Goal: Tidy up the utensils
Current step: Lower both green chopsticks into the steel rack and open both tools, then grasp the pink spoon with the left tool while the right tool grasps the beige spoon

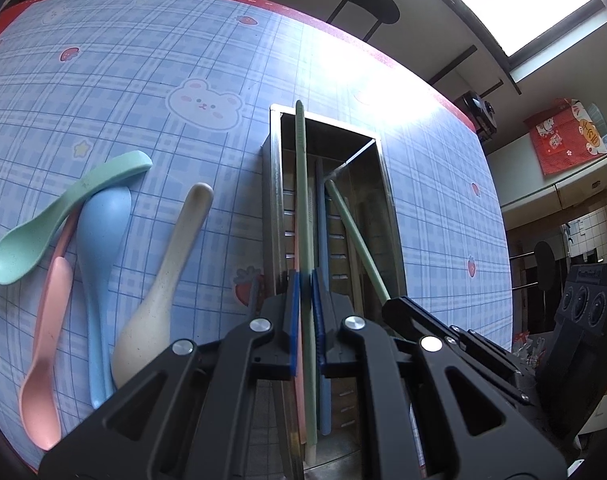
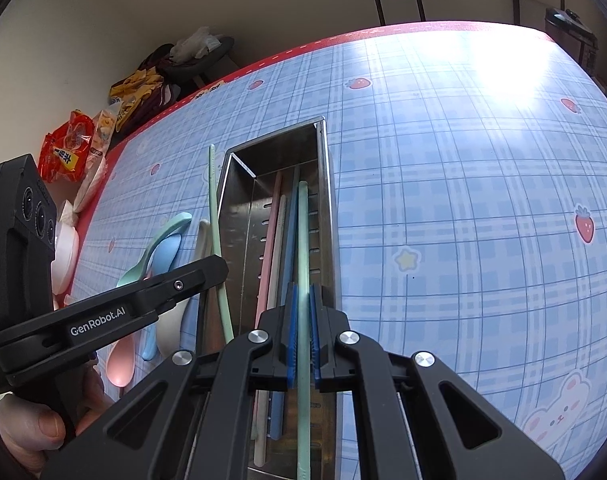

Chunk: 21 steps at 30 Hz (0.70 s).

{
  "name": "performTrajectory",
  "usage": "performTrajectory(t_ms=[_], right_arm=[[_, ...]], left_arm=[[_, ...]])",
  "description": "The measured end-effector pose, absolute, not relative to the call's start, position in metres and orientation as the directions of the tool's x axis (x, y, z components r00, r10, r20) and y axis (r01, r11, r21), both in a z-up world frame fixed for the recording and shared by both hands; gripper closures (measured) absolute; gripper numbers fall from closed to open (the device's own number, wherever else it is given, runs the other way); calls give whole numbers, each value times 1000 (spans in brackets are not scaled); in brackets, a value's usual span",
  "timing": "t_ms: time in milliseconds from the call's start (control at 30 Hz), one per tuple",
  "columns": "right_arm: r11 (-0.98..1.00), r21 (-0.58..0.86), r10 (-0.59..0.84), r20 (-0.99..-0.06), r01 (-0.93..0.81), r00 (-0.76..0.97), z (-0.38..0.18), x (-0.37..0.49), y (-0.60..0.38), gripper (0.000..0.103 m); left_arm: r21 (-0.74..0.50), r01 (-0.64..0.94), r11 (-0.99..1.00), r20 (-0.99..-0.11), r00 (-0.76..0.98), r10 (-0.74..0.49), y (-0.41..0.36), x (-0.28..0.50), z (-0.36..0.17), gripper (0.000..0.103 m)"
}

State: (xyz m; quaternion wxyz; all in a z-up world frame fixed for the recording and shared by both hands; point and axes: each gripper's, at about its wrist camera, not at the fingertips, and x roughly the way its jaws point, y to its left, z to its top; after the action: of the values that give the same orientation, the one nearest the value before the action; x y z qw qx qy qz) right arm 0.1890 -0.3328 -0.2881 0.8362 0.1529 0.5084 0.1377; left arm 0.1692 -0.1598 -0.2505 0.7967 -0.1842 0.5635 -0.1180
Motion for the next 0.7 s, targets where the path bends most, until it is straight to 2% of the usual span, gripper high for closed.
performTrajectory(t_ms=[100, 167, 267, 400, 533, 633, 700], right_arm=[[913, 402, 392, -807, -75, 443, -289, 192, -330, 97], [910, 408, 397, -802, -77, 447, -288, 194, -328, 95], [909, 409, 396, -797, -76, 457, -284, 196, -327, 94], [914, 399, 380, -783, -71, 493, -272, 191, -329, 82], [919, 388, 365, -767, -72, 528, -260, 179, -328, 74], [918, 391, 362, -750, -69, 554, -251, 166, -325, 67], [915, 398, 364, -738, -70, 568, -246, 155, -322, 66]], left_arm=[[-425, -3, 905, -852, 340, -399, -159, 169, -246, 91], [-429, 10, 903, -847, 342, -406, -157, 168, -242, 84], [-425, 18, 905, -845, 349, -404, -152, 164, -238, 81], [-424, 42, 905, -835, 369, -408, -141, 156, -226, 78], [-399, 93, 912, -825, 397, -402, -124, 144, -210, 73], [-361, 129, 924, -822, 423, -380, -105, 133, -199, 65], [-335, 154, 930, -819, 440, -368, -89, 124, -192, 61]])
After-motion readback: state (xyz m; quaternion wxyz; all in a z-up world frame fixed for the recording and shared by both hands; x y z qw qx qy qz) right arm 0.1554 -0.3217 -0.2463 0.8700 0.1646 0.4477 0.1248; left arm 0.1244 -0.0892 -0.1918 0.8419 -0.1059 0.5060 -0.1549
